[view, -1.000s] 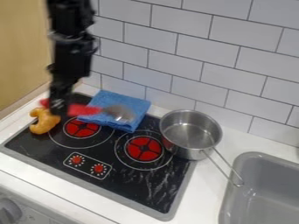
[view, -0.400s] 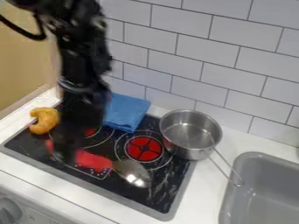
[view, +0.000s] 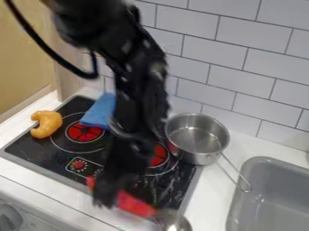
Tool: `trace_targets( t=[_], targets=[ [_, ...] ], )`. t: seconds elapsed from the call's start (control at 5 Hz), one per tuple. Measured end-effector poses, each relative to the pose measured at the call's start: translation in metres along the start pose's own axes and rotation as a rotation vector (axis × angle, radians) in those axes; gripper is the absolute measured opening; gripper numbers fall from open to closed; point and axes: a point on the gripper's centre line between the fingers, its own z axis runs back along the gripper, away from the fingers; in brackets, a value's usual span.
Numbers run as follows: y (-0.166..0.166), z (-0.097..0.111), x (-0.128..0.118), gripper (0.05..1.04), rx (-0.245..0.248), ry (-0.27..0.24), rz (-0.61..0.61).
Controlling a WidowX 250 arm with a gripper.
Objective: Put the red spoon to the lower right corner of the stove
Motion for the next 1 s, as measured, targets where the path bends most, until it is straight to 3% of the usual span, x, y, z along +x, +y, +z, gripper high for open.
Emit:
trace_targets(
  t=[0.2,0.6,0.8,1.0],
  targets=[
    [0.007,-0.004,0.008,0.382,-0.001,0.024,0.021],
    [0.027,-0.004,0.02,0.382,-0.007,0.016,0.029],
    [0.026,-0.004,0.019,0.456,-0.012,0.017,0.021],
    [0.027,-0.002,0.017,0.773,-0.016,0.033,0.031]
  ],
)
